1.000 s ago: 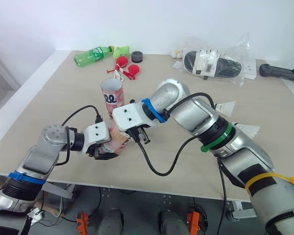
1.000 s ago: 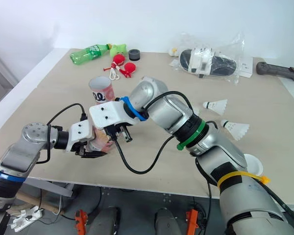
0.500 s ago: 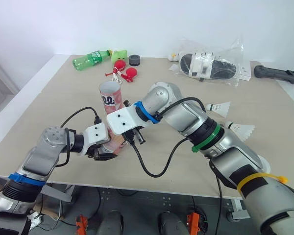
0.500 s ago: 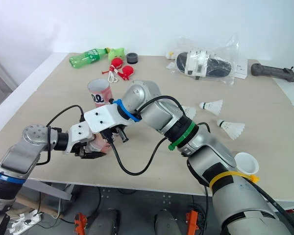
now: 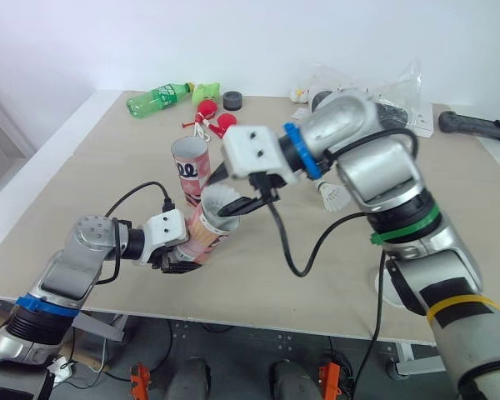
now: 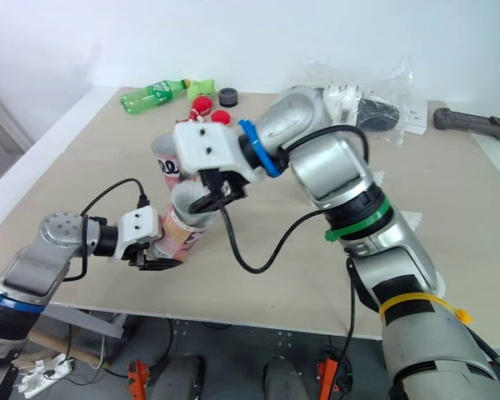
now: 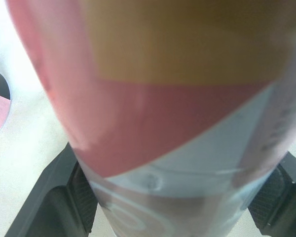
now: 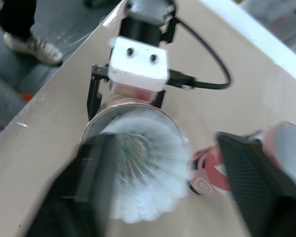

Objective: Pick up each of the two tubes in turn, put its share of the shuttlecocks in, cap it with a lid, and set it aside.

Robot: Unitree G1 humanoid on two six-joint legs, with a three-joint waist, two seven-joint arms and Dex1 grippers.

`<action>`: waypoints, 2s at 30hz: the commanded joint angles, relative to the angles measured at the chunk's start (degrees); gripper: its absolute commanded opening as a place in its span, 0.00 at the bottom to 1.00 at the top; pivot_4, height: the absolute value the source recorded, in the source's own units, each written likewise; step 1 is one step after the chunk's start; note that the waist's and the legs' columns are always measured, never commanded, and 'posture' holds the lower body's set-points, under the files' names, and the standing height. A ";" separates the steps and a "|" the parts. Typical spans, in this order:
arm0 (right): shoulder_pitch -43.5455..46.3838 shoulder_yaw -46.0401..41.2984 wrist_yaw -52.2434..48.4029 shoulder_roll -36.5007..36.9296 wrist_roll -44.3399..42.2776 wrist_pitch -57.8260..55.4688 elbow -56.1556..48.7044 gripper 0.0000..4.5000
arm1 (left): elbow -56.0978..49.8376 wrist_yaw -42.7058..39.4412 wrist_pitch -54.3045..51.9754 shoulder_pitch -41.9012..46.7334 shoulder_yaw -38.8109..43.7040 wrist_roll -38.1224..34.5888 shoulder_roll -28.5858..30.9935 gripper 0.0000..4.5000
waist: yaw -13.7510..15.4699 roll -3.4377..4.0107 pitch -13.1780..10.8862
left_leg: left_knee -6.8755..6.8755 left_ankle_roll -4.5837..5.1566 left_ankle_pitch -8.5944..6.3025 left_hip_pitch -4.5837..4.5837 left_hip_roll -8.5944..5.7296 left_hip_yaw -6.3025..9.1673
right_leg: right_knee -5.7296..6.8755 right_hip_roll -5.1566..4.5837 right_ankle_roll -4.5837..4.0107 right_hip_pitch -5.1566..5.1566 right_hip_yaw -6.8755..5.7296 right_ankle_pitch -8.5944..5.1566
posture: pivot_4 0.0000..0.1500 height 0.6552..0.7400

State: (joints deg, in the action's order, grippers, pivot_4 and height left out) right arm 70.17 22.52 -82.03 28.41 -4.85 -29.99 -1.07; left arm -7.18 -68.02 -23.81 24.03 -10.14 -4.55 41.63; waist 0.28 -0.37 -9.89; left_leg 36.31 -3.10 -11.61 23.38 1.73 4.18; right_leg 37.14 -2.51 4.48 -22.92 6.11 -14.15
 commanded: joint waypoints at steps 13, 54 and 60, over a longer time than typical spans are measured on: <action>-0.49 1.14 1.69 1.65 -2.61 -2.78 -3.31 0.69 | 1.20 -1.11 0.08 -0.59 -4.69 -0.05 -1.93 0.72 | 0.04 0.00 0.00 | -0.02 0.00 0.00 0.03 -0.08 0.00 | -0.04 -0.09 0.03 -0.02 -0.01 -0.02 | 1.00 1.00; 2.82 -4.63 -4.28 6.36 -4.59 -2.73 -1.18 0.01 | 1.02 -1.23 0.26 -0.30 -4.73 0.08 -2.26 0.72 | 0.30 -0.05 -0.04 | -0.07 -0.01 0.00 0.09 -0.09 0.00 | -0.08 -0.11 0.04 -0.07 -0.06 -0.09 | 1.00 1.00; -8.64 -11.77 -6.06 23.08 -8.82 -6.22 -10.30 0.01 | -0.03 0.09 -0.11 0.79 -3.48 -2.09 -5.64 0.72 | 0.59 -0.03 -0.03 | 0.03 -0.01 -0.01 0.39 -0.24 -0.19 | -0.15 -0.46 0.26 -0.01 -0.18 -0.52 | 1.00 1.00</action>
State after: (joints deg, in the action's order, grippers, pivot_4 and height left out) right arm 61.92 12.65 -86.90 50.17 -11.97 -35.50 -7.49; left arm -6.65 -68.22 -23.71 24.98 -10.26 -5.19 38.70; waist 0.87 -0.40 -9.92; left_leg 36.32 -3.11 -11.62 23.87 1.44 3.92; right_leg 37.00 -3.01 4.83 -22.85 5.99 -14.64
